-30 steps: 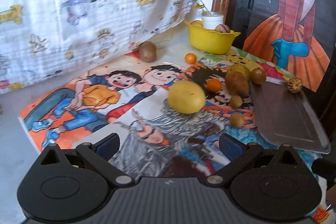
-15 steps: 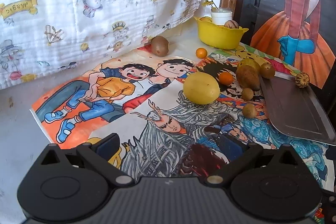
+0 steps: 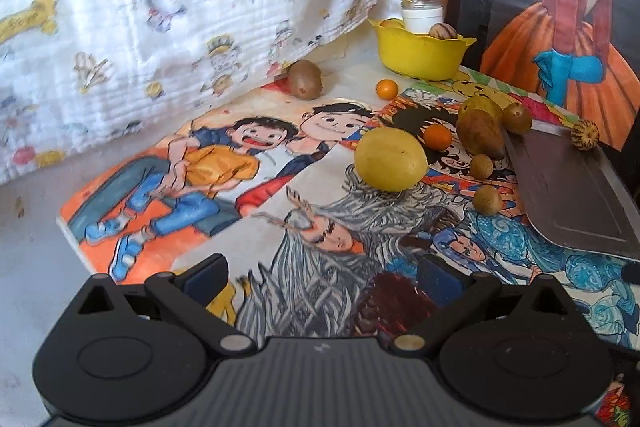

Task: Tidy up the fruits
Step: 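Withdraw both tools from the tray toward the remaining fruits, then grasp the yellow lemon with the left tool while the right tool grasps a small brown fruit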

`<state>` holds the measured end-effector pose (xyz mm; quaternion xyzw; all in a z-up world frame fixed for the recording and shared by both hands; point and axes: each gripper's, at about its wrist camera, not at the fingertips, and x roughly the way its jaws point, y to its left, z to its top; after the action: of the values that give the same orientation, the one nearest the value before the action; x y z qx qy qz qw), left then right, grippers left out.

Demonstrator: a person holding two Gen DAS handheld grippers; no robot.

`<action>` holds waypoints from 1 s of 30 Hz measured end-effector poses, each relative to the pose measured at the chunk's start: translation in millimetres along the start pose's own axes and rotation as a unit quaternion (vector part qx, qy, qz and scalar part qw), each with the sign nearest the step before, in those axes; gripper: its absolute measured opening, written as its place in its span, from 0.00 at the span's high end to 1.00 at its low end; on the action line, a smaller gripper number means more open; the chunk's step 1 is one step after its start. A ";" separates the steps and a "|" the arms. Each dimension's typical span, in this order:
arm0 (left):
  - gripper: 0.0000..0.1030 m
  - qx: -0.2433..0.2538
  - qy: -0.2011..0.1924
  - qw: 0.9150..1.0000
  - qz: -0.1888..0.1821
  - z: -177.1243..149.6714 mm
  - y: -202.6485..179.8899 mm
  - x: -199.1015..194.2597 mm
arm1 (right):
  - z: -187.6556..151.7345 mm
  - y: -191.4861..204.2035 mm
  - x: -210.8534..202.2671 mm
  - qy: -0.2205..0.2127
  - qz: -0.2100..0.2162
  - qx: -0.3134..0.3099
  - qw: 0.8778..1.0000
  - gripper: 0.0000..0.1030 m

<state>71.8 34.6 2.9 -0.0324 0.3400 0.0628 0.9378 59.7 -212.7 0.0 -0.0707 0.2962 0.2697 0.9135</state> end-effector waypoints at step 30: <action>0.01 0.051 0.013 0.991 -0.123 63.0 -5.8 89.8 | 56.4 -24.1 96.6 0.031 0.045 -0.146 0.988 0.20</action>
<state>180.9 43.9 -6.3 -0.0271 0.3482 -0.0704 0.9344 166.5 -173.1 -10.7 -0.1987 0.2850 0.3487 0.8705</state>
